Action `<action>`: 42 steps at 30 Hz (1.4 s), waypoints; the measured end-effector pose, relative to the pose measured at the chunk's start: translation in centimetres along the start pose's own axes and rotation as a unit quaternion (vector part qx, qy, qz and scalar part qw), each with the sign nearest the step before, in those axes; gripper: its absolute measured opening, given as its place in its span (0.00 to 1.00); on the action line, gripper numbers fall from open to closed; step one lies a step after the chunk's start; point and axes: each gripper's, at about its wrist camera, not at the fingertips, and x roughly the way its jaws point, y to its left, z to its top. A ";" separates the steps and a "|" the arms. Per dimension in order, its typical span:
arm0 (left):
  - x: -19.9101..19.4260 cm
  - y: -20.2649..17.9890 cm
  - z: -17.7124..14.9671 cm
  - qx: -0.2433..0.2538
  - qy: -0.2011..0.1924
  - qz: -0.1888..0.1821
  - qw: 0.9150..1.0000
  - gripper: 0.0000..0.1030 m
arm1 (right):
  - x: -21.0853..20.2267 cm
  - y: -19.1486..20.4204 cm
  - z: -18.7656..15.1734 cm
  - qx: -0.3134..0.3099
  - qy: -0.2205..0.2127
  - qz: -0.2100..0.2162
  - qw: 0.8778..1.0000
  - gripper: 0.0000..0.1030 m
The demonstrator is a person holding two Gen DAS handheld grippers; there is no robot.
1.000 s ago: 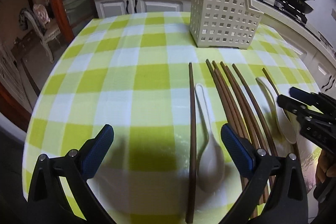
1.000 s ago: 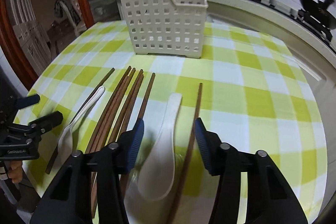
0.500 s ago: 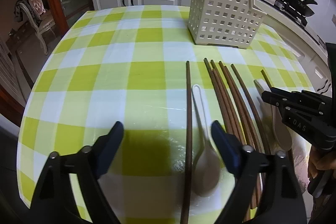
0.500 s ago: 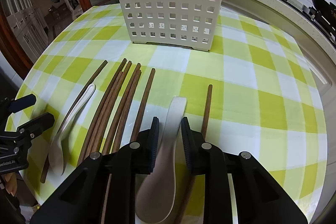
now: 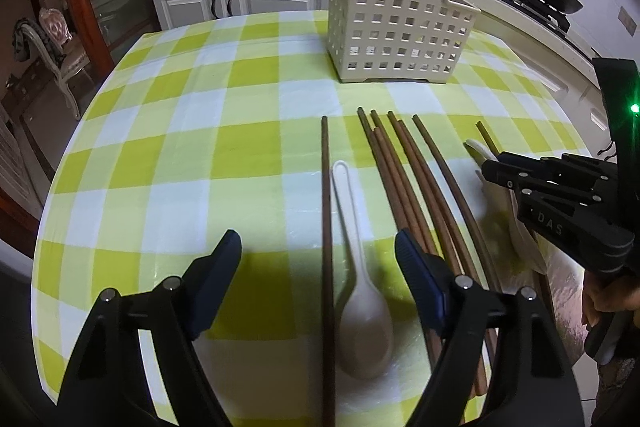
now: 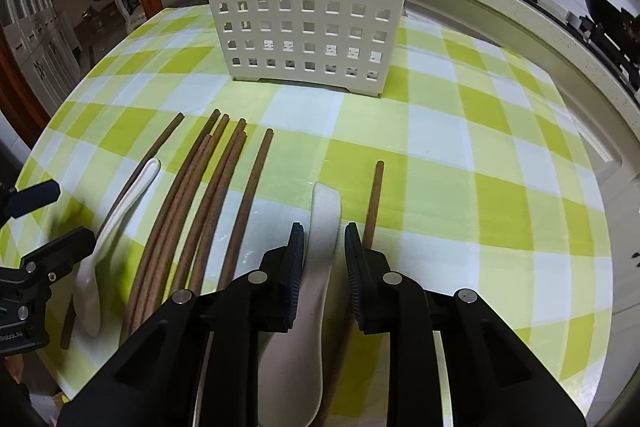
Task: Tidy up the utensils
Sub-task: 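Lower the right tool onto a white spoon and close on its handle, then close the left tool on the other white spoon while the right tool holds its spoon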
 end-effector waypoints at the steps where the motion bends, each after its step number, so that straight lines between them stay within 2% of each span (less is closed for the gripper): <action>1: 0.1 -0.2 0.0 0.002 0.001 0.000 1.000 0.74 | 0.1 -0.1 0.0 -0.002 0.001 0.000 1.000 0.22; 2: 0.2 -0.4 0.1 0.005 0.001 0.000 1.000 0.74 | 0.1 -0.1 0.0 -0.004 0.000 -0.001 1.000 0.22; 4: 0.5 -0.8 0.3 0.011 0.006 -0.002 1.000 0.64 | 0.1 -0.1 0.0 -0.008 -0.003 -0.002 1.000 0.19; 8: 1.0 -1.4 0.5 0.020 0.013 -0.012 1.000 0.56 | 0.1 -0.4 0.1 -0.007 -0.007 0.012 1.000 0.14; 12: 1.1 -1.7 0.7 0.024 0.014 -0.014 1.000 0.56 | 0.6 -1.0 0.1 0.020 0.004 0.042 0.999 0.14; 22: 1.2 -2.2 1.2 0.024 0.010 -0.015 1.000 0.56 | 0.5 -1.1 -0.1 0.027 0.007 0.067 0.997 0.17; 24: 1.2 -2.1 1.1 0.024 0.009 -0.015 1.000 0.56 | 0.4 -0.8 -0.2 0.027 0.010 0.073 0.997 0.19; 26: 1.2 -2.1 1.1 0.023 0.008 -0.016 1.000 0.56 | 0.3 -0.3 -0.2 0.021 0.010 0.077 0.997 0.28; 27: 1.1 -2.0 1.0 0.022 0.007 -0.016 1.000 0.56 | 0.3 -0.1 -0.2 0.019 0.009 0.078 0.997 0.29; 37: 0.9 -1.0 0.5 0.014 0.009 -0.017 1.000 0.56 | 0.7 1.1 0.1 -0.012 0.004 0.035 0.999 0.28; 39: 0.9 -1.0 0.6 0.013 0.009 -0.020 1.000 0.55 | 0.7 1.2 0.2 -0.018 0.002 0.031 0.999 0.21; 42: 1.1 -1.0 0.8 0.014 0.013 -0.031 0.999 0.42 | 0.8 0.8 0.3 -0.014 0.001 0.037 0.999 0.15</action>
